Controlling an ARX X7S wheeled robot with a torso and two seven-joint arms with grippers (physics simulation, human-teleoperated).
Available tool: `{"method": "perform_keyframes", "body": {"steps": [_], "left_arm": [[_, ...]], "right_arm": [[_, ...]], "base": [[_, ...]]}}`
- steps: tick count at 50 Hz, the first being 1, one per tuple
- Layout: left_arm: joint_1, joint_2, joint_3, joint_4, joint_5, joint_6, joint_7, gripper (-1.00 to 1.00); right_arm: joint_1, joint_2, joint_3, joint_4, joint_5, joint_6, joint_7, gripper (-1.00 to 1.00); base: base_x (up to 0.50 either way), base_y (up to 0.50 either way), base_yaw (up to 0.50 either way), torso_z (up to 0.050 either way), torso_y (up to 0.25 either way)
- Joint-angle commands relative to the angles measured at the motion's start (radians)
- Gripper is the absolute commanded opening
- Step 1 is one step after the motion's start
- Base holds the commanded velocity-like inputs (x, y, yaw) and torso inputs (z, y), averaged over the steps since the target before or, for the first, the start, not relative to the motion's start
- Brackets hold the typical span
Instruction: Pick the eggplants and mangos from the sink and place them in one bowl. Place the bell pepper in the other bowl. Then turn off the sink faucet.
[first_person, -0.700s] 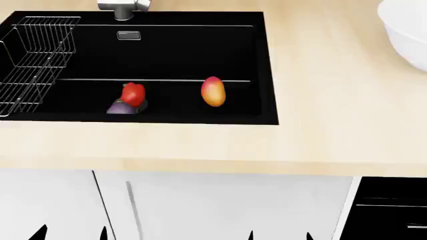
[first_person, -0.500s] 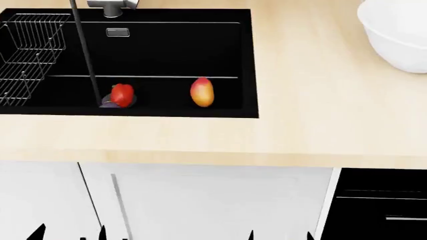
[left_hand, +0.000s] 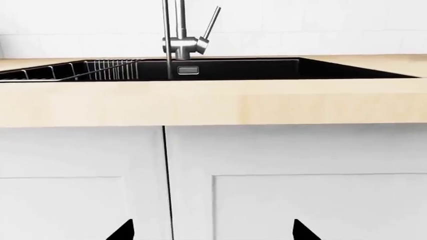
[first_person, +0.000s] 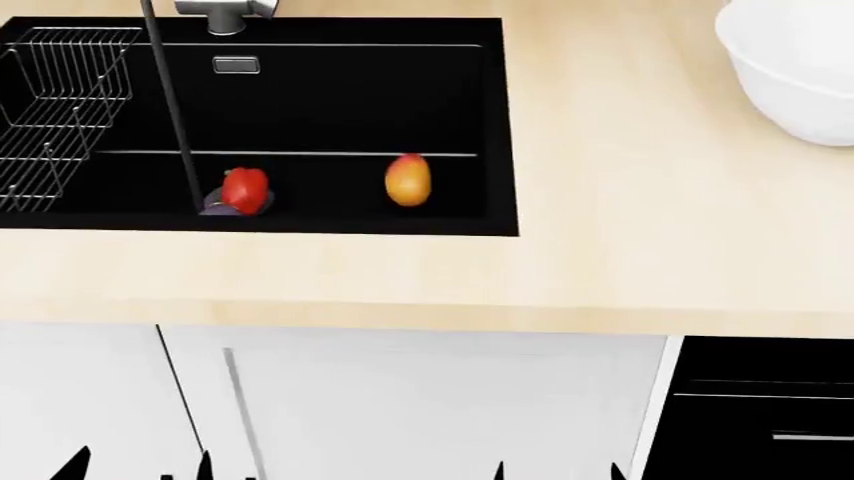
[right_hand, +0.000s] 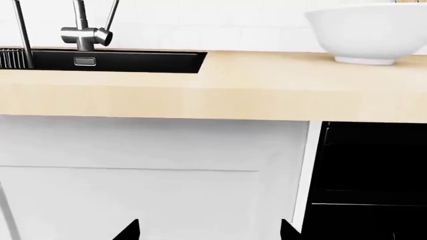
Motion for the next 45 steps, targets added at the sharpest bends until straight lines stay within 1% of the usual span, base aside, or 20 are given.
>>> {"method": "perform_keyframes", "body": {"steps": [1, 19, 25, 45], "left_arm": [[-0.004, -0.012, 0.022, -0.001, -0.007, -0.003, -0.022, 1.0], [-0.001, -0.038, 0.042, -0.002, -0.029, 0.002, -0.037, 1.0], [0.001, -0.049, 0.056, 0.003, -0.03, 0.006, -0.036, 1.0], [-0.003, -0.058, 0.07, -0.002, -0.05, 0.015, -0.055, 1.0]], "right_arm": [[0.003, 0.018, -0.026, 0.0, 0.007, 0.011, 0.013, 1.0], [0.003, 0.038, -0.049, -0.004, 0.015, 0.012, 0.047, 1.0], [0.001, 0.04, -0.047, -0.007, 0.018, 0.01, 0.065, 1.0], [0.005, 0.055, -0.066, -0.012, 0.025, 0.031, 0.098, 1.0]], "base": [[0.08, 0.24, 0.0, 0.0, 0.0], [0.19, 0.5, 0.0, 0.0, 0.0], [0.0, 0.09, 0.0, 0.0, 0.0], [0.0, 0.0, 0.0, 0.047, 0.0]]}}
